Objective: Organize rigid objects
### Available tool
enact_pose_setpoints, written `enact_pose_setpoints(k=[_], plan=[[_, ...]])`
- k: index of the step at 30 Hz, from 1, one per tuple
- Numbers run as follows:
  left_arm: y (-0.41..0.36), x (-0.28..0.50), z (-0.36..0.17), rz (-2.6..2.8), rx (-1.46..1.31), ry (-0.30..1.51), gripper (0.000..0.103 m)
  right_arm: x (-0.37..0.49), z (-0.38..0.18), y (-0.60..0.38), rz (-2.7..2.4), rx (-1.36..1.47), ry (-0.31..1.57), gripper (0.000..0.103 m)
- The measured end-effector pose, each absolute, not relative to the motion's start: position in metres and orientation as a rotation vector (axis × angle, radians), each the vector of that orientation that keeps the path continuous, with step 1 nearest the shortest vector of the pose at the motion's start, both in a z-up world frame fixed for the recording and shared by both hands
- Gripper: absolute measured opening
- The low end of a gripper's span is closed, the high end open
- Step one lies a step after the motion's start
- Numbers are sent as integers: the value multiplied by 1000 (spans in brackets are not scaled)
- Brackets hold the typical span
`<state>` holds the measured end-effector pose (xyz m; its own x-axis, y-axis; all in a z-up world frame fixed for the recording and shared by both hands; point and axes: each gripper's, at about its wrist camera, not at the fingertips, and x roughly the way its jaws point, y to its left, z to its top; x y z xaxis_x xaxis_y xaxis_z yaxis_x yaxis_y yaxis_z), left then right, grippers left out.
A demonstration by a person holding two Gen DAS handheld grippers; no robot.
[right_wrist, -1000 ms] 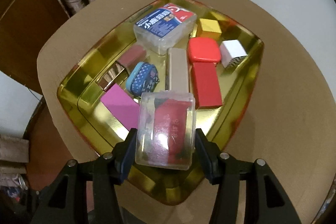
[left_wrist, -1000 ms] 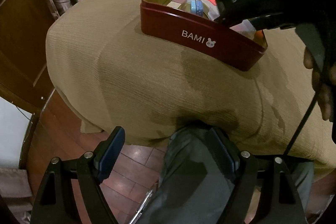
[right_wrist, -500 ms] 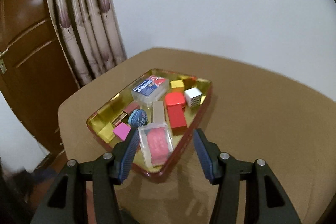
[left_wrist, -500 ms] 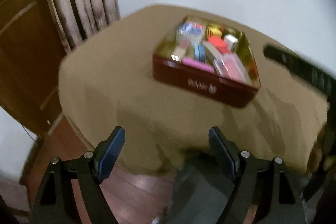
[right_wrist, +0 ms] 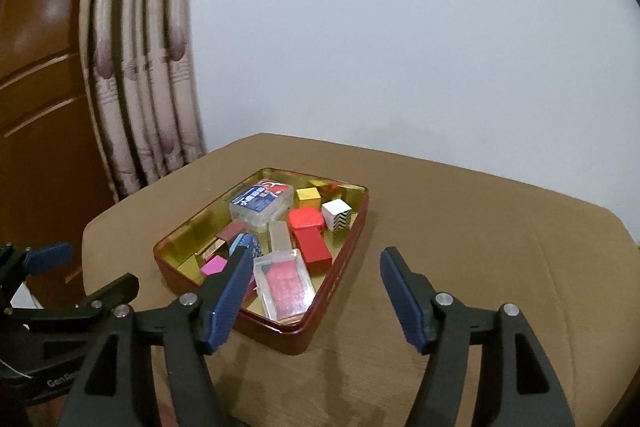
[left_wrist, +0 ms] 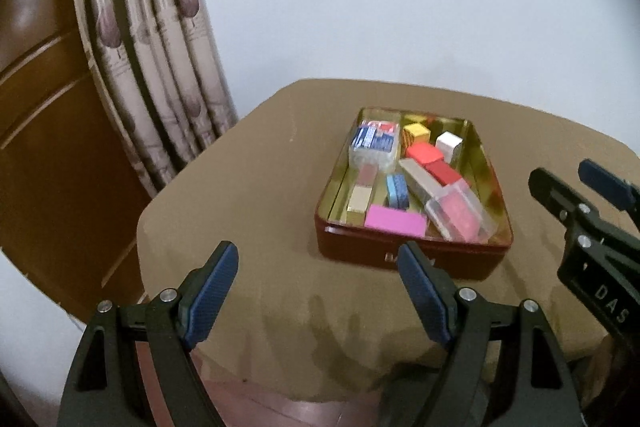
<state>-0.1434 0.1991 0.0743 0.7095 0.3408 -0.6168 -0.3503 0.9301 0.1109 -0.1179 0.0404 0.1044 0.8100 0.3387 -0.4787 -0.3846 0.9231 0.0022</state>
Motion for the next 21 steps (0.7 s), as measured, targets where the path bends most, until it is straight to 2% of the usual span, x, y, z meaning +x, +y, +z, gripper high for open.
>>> enact_pose_setpoints(k=[12, 17, 21], plan=[[205, -127, 82, 243, 68, 585, 79, -125, 105, 39, 208, 23, 321, 68], [204, -124, 87, 201, 103, 536, 86, -143, 101, 46, 165, 6, 193, 75], [204, -119, 86, 170, 112, 540, 87, -152, 105, 48, 155, 16, 144, 79]])
